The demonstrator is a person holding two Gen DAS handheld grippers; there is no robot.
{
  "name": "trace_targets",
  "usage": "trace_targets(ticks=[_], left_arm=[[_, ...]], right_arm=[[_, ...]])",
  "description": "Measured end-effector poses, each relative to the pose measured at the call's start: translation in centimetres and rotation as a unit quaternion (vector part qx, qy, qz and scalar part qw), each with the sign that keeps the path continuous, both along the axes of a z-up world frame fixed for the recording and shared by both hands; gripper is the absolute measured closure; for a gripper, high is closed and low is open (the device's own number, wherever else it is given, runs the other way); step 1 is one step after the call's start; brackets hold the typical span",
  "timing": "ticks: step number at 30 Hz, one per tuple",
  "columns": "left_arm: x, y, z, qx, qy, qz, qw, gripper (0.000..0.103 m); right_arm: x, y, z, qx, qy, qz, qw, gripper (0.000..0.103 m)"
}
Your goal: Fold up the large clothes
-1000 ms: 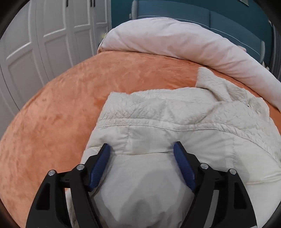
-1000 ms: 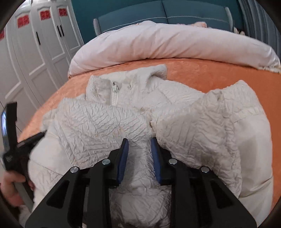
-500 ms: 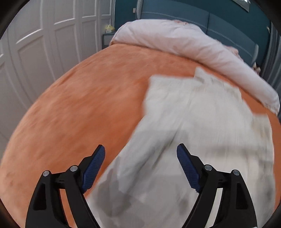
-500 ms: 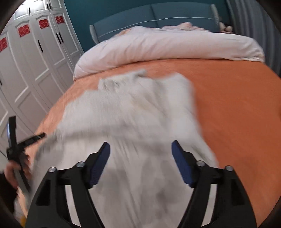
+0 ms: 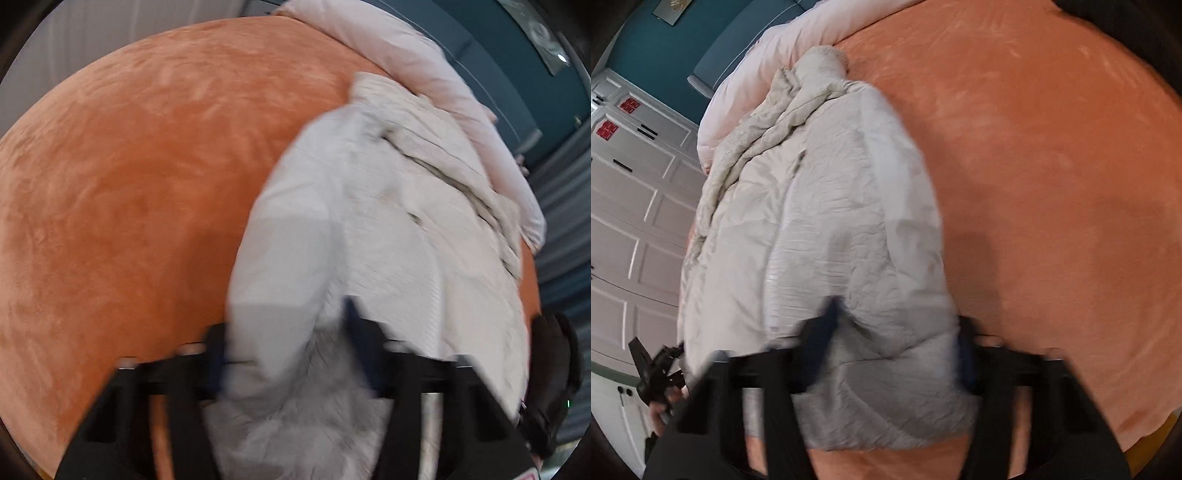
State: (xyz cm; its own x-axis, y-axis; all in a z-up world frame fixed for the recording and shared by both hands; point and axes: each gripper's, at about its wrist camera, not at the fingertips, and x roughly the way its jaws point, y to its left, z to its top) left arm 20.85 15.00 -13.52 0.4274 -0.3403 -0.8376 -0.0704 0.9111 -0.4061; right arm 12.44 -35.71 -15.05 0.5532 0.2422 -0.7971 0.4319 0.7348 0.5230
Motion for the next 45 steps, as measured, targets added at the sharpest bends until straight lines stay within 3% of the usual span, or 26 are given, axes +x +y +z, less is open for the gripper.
trace_targets(ticks=[1, 2, 6, 9, 11, 16, 20, 23, 25, 28, 29, 32, 35, 38, 41, 45], left_arm=[[-0.4, -0.2, 0.8, -0.001, -0.007, -0.012, 0.9999, 0.086], [-1.0, -0.3, 2.0, 0.003, -0.017, -0.023, 0.9996, 0.091], [-5.1, 0.3, 6.5, 0.014, -0.046, -0.062, 0.9969, 0.093], [-10.1, 1.5, 7.7, 0.031, -0.038, -0.084, 0.9953, 0.093], [-14.6, 3.0, 6.8, 0.043, -0.014, -0.087, 0.9952, 0.093], [-21.7, 4.7, 2.8, 0.070, 0.048, -0.067, 0.9941, 0.091], [-22.0, 4.4, 3.9, 0.092, 0.041, -0.053, 0.9935, 0.080], [-21.5, 4.9, 6.8, 0.088, 0.034, -0.055, 0.9940, 0.079], [-20.7, 5.4, 9.1, 0.086, 0.005, -0.051, 0.9949, 0.079], [-19.6, 5.7, 12.7, 0.111, -0.061, -0.033, 0.9914, 0.076], [-18.8, 5.7, 13.5, 0.110, -0.079, -0.028, 0.9905, 0.071], [-14.7, 3.7, 14.7, 0.101, -0.114, -0.032, 0.9878, 0.070], [-9.9, -0.9, 14.7, 0.096, -0.144, -0.046, 0.9838, 0.070], [-5.7, -5.0, 13.7, 0.096, -0.149, -0.060, 0.9823, 0.070], [-1.8, -8.5, 11.7, 0.093, -0.134, -0.065, 0.9844, 0.070], [2.2, -11.0, 8.0, 0.110, -0.108, -0.063, 0.9860, 0.069]], right_arm=[[-0.1, 0.4, 1.2, -0.002, -0.009, 0.005, 1.000, 0.087], [-0.6, 0.6, 2.5, -0.011, -0.021, 0.009, 1.000, 0.090], [-4.2, 1.6, 8.4, -0.033, -0.064, 0.049, 0.996, 0.093], [-9.0, 3.4, 10.4, -0.074, -0.043, 0.102, 0.991, 0.092], [-12.0, 4.3, 10.0, -0.086, -0.020, 0.121, 0.989, 0.092], [-19.2, 6.8, 5.0, -0.104, 0.073, 0.143, 0.982, 0.089], [-19.2, 7.1, 5.4, -0.119, 0.073, 0.147, 0.979, 0.081], [-19.1, 5.9, 7.1, -0.133, 0.064, 0.162, 0.976, 0.069], [-19.6, 4.5, 8.9, -0.163, 0.048, 0.152, 0.974, 0.058], [-19.7, 1.7, 11.9, -0.174, 0.015, 0.107, 0.979, 0.057], [-19.3, 0.9, 12.5, -0.173, 0.004, 0.091, 0.981, 0.055], [-15.3, -0.7, 13.4, -0.132, -0.048, 0.058, 0.988, 0.055], [-9.3, 0.2, 13.6, -0.124, -0.094, 0.064, 0.986, 0.055], [-2.3, 2.5, 13.0, -0.124, -0.126, 0.081, 0.981, 0.055], [3.5, 3.6, 11.2, -0.107, -0.126, 0.078, 0.983, 0.054], [10.1, 3.9, 6.8, -0.113, -0.066, 0.054, 0.990, 0.056]])
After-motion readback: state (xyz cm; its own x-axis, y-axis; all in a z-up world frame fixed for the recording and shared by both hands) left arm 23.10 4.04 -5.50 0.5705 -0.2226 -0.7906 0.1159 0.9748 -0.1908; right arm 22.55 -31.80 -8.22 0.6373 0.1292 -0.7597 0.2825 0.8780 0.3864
